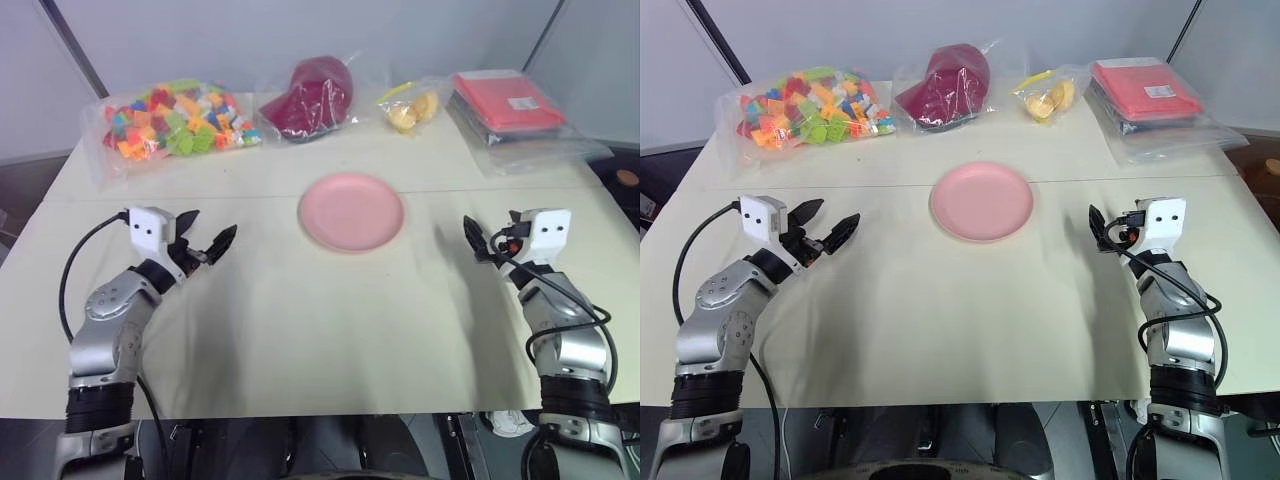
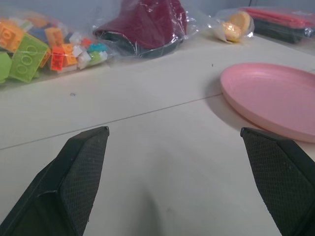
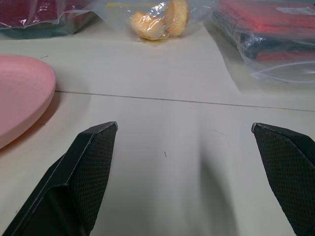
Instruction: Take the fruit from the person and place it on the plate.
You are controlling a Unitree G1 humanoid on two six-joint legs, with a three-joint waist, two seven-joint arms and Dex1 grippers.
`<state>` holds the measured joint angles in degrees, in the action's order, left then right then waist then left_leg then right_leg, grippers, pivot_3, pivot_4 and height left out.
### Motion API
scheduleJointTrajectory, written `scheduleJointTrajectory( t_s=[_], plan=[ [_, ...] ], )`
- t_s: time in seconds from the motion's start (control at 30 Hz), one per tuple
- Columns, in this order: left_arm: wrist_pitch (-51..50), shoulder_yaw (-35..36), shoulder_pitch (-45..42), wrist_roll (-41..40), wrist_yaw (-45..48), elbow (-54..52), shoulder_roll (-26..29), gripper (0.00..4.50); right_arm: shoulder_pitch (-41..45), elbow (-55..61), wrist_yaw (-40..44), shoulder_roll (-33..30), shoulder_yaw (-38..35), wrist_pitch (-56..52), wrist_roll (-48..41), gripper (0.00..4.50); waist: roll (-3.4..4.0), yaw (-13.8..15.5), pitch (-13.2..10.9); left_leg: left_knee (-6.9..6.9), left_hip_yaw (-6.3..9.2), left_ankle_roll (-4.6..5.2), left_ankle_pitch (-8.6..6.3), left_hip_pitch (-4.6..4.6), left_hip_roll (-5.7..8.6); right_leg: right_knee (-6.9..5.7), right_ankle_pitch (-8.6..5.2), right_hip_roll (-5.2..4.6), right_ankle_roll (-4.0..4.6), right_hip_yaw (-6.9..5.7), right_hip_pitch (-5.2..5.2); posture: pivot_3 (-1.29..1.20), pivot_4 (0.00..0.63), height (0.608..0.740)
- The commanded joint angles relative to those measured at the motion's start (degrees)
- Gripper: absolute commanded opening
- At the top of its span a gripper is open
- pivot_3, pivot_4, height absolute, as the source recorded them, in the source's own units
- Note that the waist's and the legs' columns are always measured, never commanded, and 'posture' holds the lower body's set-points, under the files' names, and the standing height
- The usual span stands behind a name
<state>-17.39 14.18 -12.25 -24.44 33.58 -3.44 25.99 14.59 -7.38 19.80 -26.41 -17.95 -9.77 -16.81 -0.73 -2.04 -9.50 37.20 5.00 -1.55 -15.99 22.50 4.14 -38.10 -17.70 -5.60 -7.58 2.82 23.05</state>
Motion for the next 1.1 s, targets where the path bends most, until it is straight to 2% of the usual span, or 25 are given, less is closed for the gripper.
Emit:
scheduleJointTrajectory(
  t_s=[0.03,1.1],
  plan=[
    [0.4,0.0,-0.4,0.5,0.3,-1.7,1.3,4.50,0.6,1.2,0.0,-0.4,-0.5,0.8,0.1,4.47,0.00,0.0,0.0,0.00,0.00,0.00,0.00,0.00,0.00,0.00,0.00,0.00,0.00,0.00,0.00,0.00,0.150,0.740],
    [1.5,0.9,-0.6,-0.3,0.0,-1.3,0.5,4.50,0.9,0.7,0.6,-0.6,-0.6,0.9,0.3,4.47,0.00,0.0,0.0,0.01,0.00,0.00,0.00,0.00,0.00,0.00,0.00,0.00,0.00,0.00,0.00,0.00,0.150,0.740]
  ],
)
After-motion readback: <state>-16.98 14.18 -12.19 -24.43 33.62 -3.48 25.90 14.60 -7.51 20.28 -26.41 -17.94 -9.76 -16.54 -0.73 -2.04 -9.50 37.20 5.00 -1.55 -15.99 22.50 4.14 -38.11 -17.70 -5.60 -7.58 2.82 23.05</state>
